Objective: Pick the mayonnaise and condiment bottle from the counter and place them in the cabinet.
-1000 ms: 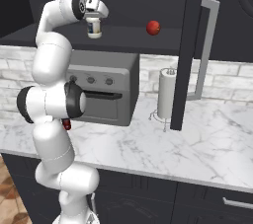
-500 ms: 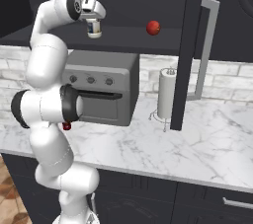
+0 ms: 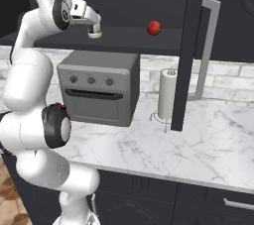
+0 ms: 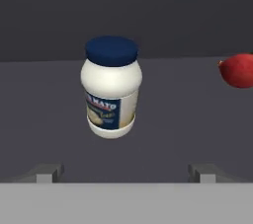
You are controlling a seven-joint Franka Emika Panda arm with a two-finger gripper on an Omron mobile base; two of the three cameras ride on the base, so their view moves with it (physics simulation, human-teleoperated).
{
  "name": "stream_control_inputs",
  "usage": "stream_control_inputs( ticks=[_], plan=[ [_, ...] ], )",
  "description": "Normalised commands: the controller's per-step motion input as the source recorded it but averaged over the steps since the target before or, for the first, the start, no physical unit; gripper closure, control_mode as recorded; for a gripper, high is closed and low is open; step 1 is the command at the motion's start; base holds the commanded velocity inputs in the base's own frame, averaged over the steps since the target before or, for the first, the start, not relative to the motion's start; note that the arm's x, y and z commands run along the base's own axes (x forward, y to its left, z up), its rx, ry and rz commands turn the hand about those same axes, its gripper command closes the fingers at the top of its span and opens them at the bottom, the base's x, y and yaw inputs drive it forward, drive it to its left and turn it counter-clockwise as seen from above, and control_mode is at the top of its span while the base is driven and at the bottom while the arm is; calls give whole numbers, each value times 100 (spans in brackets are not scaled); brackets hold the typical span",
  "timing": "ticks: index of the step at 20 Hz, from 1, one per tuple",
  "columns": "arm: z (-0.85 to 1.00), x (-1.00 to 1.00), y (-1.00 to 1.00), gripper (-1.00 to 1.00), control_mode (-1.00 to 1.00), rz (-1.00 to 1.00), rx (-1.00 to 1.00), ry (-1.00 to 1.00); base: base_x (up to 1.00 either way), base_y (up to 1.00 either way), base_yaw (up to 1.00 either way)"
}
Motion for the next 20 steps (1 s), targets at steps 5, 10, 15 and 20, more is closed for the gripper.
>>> stream_control_inputs(
  ticks=[5,10,15,20],
  plan=[
    [-38,-84,0,-100,-100,0,0,-9,0,0,0],
    [-46,-70,0,-100,-100,0,1,-4,0,0,0],
    [-38,-30,0,-100,-100,2,1,0,0,0,0],
    [-25,-6,0,-100,-100,10,3,0,0,0,0]
  ],
)
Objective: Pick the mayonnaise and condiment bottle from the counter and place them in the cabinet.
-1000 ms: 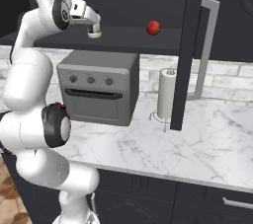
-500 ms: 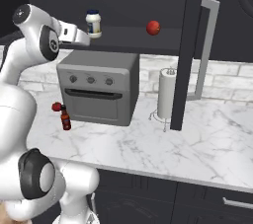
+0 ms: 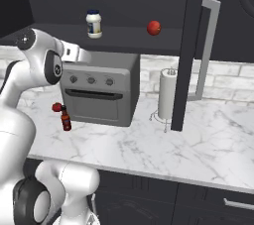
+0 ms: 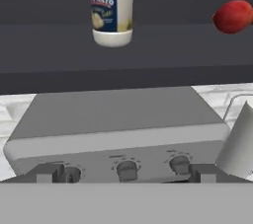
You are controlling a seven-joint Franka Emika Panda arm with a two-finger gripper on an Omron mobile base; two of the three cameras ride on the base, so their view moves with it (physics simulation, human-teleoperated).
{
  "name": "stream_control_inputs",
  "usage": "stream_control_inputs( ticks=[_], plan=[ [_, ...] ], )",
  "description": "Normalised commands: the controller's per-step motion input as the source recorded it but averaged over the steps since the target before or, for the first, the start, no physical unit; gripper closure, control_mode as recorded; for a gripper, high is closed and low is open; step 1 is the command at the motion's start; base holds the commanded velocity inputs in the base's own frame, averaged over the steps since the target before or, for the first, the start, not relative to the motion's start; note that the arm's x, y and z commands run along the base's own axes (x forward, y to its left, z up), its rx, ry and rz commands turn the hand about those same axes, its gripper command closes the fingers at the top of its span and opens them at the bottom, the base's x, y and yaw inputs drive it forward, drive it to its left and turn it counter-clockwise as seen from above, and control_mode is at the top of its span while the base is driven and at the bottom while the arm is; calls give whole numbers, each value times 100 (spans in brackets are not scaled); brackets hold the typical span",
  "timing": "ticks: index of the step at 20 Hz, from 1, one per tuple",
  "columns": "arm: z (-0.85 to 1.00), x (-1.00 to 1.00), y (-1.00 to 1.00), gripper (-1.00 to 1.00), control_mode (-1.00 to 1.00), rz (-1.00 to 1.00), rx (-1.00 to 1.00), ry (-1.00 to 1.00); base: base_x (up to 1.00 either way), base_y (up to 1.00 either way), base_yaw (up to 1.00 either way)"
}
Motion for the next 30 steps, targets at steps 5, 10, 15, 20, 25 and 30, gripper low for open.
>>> stream_control_inputs(
  ticks=[5,10,15,20,25,30],
  plan=[
    [-32,0,1,-100,-100,11,3,0,0,0,0],
    [-49,-6,14,-100,-100,9,0,2,0,0,0],
    [-55,-22,25,-100,-100,7,0,1,0,0,0],
    [-57,-15,26,-100,-100,4,0,4,0,0,0],
    [-54,-13,17,-100,-100,4,0,6,0,0,0],
    [-49,-16,5,-100,-100,3,0,5,0,0,0]
  ],
)
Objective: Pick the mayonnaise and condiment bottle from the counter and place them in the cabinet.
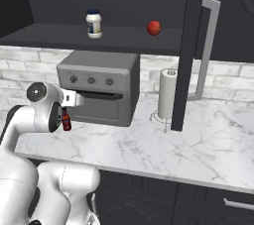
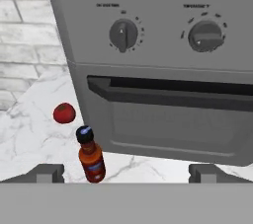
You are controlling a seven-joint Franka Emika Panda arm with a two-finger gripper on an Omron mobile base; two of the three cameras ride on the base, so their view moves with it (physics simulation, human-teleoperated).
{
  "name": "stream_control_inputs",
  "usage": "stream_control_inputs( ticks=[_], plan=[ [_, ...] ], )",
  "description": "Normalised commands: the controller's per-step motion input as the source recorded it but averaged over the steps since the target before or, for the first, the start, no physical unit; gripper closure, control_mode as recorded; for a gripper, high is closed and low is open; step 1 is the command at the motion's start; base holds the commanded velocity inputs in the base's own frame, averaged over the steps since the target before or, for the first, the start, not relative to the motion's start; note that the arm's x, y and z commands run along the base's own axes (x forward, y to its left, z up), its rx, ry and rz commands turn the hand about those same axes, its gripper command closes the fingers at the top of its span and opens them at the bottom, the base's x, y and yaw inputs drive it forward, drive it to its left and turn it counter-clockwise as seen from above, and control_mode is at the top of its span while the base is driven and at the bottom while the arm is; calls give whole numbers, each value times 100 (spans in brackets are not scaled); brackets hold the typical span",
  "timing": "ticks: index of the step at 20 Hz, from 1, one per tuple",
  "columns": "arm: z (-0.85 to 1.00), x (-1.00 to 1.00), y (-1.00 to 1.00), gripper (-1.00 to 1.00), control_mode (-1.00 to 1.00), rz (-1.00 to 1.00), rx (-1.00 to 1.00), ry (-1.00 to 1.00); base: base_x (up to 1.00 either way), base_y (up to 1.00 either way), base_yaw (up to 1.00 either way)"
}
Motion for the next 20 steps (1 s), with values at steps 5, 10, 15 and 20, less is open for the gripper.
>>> stream_control_inputs(
  ticks=[5,10,15,20],
  plan=[
    [-48,-9,1,-100,-100,4,0,7,0,0,0],
    [-36,-1,8,-100,-100,1,0,7,0,0,0],
    [-34,0,19,-100,-100,0,0,9,0,0,0],
    [-28,0,13,-100,-100,0,0,11,0,0,0]
  ],
)
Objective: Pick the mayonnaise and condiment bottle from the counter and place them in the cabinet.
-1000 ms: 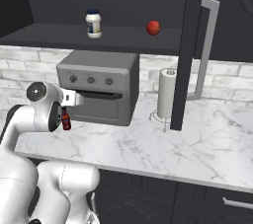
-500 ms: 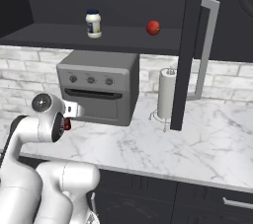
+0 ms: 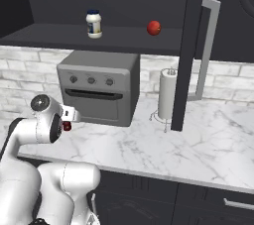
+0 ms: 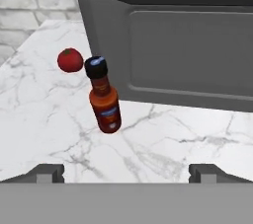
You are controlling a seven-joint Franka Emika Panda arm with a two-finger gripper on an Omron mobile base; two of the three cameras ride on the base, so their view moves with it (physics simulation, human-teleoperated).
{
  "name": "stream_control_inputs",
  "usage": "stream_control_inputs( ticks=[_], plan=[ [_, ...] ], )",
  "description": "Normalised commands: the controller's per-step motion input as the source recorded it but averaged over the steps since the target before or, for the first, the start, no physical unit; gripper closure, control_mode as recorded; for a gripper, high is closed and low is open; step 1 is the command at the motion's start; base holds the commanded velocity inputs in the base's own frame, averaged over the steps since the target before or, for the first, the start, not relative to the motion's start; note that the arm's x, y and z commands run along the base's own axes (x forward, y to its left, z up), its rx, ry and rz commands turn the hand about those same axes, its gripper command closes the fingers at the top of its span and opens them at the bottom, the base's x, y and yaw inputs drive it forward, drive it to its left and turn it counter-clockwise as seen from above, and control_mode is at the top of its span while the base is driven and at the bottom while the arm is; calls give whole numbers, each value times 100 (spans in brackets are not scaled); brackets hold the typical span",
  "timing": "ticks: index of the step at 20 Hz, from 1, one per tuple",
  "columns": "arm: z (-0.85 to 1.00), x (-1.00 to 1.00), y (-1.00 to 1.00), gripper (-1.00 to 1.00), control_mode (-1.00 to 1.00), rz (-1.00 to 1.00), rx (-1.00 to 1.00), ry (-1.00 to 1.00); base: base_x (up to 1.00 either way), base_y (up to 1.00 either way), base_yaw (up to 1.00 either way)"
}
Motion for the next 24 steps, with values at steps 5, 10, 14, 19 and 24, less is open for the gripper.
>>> stream_control_inputs(
  ticks=[5,10,14,19,24],
  plan=[
    [-23,1,6,-100,-100,0,0,9,0,0,0],
    [-28,3,11,-100,-100,0,0,11,0,0,0],
    [-6,0,9,-100,-100,0,0,5,0,0,0],
    [0,0,7,-100,-100,1,0,0,0,0,0],
    [0,0,6,-100,-100,3,0,-5,0,0,0]
  ],
)
